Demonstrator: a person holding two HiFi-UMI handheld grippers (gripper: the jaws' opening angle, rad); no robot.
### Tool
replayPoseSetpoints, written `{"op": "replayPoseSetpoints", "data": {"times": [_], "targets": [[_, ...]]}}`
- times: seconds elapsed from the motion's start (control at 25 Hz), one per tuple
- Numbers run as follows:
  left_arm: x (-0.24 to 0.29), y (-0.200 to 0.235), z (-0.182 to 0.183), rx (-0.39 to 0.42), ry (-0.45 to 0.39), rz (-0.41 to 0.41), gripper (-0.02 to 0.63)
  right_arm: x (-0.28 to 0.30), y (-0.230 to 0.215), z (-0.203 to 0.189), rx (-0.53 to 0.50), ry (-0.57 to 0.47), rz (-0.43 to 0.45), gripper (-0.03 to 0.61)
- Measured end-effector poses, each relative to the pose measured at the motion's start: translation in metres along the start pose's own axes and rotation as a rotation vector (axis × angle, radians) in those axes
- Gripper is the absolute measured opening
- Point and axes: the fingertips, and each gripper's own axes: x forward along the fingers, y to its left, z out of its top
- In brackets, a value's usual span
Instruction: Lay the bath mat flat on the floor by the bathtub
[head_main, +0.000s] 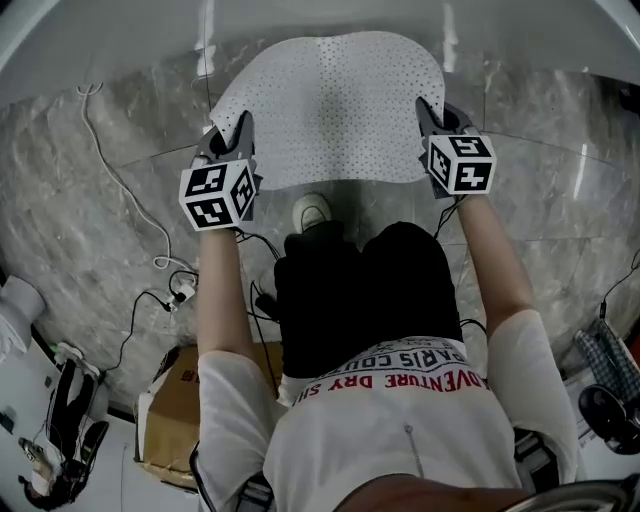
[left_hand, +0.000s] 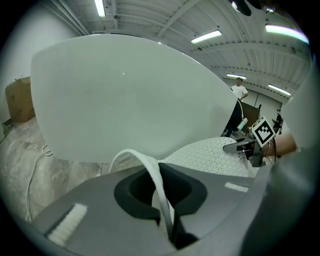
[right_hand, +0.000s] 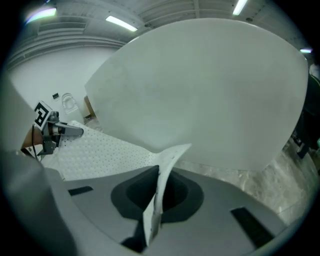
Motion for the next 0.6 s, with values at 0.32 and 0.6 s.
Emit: {"op": "replayPoseSetpoints", "data": {"times": [0.32,0.6], "targets": [[0.062,0.030,-0.042,-0.025,0.036,0.014,0.018,0.057,-0.034,-0.048,-0.001,0.082,-0.066,0.015],[0.092,0.067,-0.101,-0.114,0.135,0.070,0.018,0.086,-0.074,-0.088,0.024,0.164,-0.126,0.015]]}}
